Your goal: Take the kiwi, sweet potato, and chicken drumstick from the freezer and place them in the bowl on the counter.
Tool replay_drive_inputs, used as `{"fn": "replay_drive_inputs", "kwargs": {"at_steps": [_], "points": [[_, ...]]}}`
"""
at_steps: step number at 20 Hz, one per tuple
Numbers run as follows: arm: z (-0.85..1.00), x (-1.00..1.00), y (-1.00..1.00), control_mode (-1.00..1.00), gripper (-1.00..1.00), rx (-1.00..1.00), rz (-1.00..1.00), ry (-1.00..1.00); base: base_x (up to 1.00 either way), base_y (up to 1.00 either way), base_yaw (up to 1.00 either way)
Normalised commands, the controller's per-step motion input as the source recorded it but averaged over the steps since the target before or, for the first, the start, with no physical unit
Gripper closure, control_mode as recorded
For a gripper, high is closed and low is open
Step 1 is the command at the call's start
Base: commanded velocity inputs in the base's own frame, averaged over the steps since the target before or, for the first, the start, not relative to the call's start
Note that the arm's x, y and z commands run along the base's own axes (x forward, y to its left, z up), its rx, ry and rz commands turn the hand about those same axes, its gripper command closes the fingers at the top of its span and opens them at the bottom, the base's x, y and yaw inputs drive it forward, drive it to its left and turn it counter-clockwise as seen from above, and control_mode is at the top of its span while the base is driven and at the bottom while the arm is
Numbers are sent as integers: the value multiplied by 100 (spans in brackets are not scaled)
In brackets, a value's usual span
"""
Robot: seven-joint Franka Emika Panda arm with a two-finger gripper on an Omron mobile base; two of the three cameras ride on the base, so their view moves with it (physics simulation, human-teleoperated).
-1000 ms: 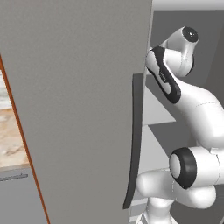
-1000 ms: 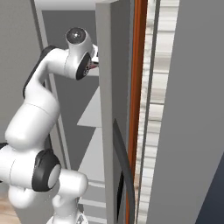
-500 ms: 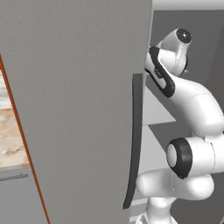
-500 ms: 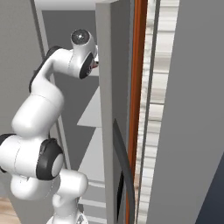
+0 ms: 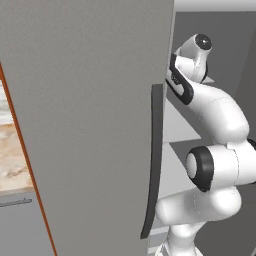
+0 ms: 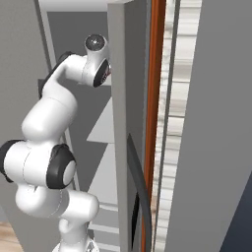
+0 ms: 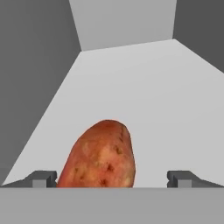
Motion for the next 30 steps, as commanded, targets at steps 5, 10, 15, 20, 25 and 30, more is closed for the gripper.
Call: {"fn": "replay_drive_inputs", "kwargs": {"at_steps": [5, 10, 15, 20, 25, 30], "points": [[-8, 26, 0, -100, -100, 0, 0, 1, 0, 0, 0], [-14, 15, 0, -100, 100, 0, 0, 0, 0, 0, 0], [-12, 0, 0, -100, 100, 0, 0, 0, 0, 0, 0], [-4, -9, -8, -100, 100, 0, 0, -7, 0, 0, 0], [14, -69, -16, -100, 100, 0, 0, -8, 0, 0, 0], [34, -100, -2, -100, 100, -1, 0, -3, 0, 0, 0]]}}
